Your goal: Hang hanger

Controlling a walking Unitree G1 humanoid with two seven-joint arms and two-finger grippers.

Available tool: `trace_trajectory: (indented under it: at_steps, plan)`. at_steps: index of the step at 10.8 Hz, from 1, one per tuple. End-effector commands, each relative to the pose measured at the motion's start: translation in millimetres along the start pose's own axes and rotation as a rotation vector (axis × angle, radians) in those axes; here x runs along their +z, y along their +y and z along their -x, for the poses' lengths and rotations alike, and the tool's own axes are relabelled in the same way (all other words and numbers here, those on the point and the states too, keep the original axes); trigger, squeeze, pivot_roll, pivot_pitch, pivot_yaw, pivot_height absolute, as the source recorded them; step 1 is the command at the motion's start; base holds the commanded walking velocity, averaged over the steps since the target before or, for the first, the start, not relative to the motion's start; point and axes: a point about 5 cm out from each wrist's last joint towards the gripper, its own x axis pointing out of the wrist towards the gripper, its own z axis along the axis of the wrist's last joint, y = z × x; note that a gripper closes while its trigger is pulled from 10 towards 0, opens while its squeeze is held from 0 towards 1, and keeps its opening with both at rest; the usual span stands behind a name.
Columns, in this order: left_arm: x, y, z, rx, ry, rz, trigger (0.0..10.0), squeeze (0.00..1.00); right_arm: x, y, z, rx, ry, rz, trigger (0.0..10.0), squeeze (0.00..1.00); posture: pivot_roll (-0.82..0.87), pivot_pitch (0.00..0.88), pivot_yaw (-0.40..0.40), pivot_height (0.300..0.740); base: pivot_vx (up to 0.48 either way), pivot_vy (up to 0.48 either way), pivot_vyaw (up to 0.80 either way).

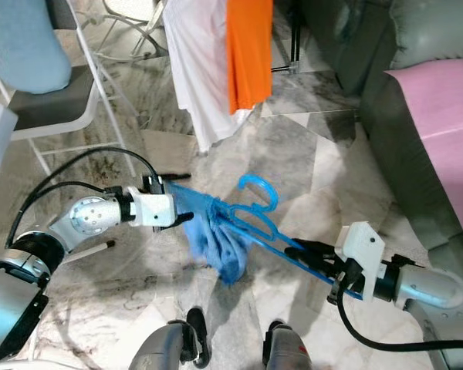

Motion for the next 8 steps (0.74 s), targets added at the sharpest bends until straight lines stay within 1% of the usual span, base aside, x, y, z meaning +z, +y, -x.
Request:
trace_trajectory:
  at_steps: [1,3,5,6,7,8]
  plan:
    - [-3.4,-5.5,0.1,-0.023,0.021,0.018,0.0,0.00,13.1,5.3,-5.6,0.088,-0.034,0.046,10.0,0.00,-0.19,0.255,0.109,0.740,0.000,0.000,0.00]
    - [-4.5,-7.8,-1.0,-0.036,0.035,0.021,0.0,0.00,14.1,2.9,-6.7,0.123,-0.007,0.069,10.0,0.00,-0.19,0.253,0.101,0.740,0.000,0.000,0.00]
    - [-5.0,-9.3,-1.5,-0.076,0.041,0.037,0.0,0.00,14.8,-1.4,-6.6,0.166,0.034,0.102,10.0,0.00,-0.19,0.251,0.093,0.740,0.000,0.000,0.00]
    - [-5.6,-10.9,-1.2,-0.104,0.044,0.052,0.0,0.00,13.4,-5.2,-6.0,0.175,0.062,0.132,10.0,0.00,-0.19,0.251,0.091,0.740,0.000,0.000,0.00]
    - [-7.5,-13.5,-0.8,-0.141,0.052,0.105,0.0,0.00,12.1,-12.1,-7.1,0.158,0.080,0.170,10.0,0.00,-0.19,0.249,0.089,0.740,0.000,0.000,0.00]
    - [-9.2,-15.7,-0.2,-0.150,0.055,0.149,0.0,0.00,11.6,-15.5,-9.2,0.137,0.083,0.200,10.0,0.00,-0.18,0.247,0.087,0.740,0.000,0.000,0.00]
